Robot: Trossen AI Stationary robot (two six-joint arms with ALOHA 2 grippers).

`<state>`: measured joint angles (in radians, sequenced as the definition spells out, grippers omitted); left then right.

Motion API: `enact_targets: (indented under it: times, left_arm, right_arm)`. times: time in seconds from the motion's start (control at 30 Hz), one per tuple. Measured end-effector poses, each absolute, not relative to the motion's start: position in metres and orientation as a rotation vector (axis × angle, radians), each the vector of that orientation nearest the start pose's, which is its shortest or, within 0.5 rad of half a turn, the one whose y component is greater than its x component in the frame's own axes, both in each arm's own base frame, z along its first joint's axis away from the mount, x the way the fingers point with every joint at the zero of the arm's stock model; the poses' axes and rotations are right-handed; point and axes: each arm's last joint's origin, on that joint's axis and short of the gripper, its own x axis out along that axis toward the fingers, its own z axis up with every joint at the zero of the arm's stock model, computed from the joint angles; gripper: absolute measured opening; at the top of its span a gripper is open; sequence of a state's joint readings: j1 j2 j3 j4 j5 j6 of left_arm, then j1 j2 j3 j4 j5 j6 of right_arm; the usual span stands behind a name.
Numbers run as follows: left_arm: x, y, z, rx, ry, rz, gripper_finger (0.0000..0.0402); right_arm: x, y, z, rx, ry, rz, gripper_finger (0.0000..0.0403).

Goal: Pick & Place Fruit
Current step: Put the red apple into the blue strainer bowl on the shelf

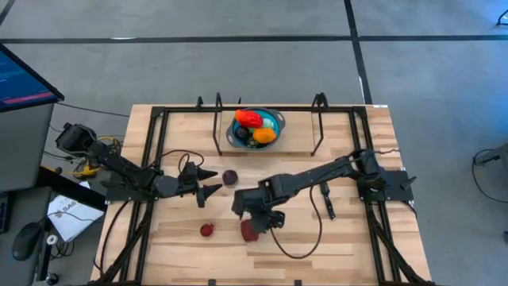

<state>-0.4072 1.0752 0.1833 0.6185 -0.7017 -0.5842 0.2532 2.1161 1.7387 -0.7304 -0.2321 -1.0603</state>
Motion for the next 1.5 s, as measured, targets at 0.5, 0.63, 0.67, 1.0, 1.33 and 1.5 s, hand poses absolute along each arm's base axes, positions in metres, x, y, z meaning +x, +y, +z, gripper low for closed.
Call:
enact_targets:
  times: [0.5, 0.63, 0.67, 1.0, 1.33, 1.5]
  left_arm:
    - [0.174, -0.056, 0.158, -0.44, 0.159, 0.316, 0.0285]
    - [0.174, -0.056, 0.157, -0.436, 0.166, 0.306, 0.0285]
    - [0.174, -0.056, 0.157, -0.432, 0.167, 0.306, 0.0285]
    - [0.174, -0.056, 0.157, -0.43, 0.167, 0.31, 0.0285]
    - [0.174, -0.056, 0.157, -0.429, 0.168, 0.31, 0.0285]
    - [0.174, -0.056, 0.157, -0.429, 0.168, 0.31, 0.0285]
  right_arm:
    - [0.445, 0.134, 0.163, -1.041, 0.753, 1.066, 0.0334]
    - [0.447, 0.136, 0.159, -1.029, 0.749, 1.06, 0.0326]
    - [0.448, 0.136, 0.16, -1.016, 0.74, 1.048, 0.0325]
    - [0.449, 0.14, 0.162, -0.748, 0.777, 1.018, 0.032]
    - [0.452, 0.152, 0.166, -0.633, 0.756, 0.956, 0.0359]
    - [0.457, 0.159, 0.171, -0.651, 0.658, 0.95, 0.0387]
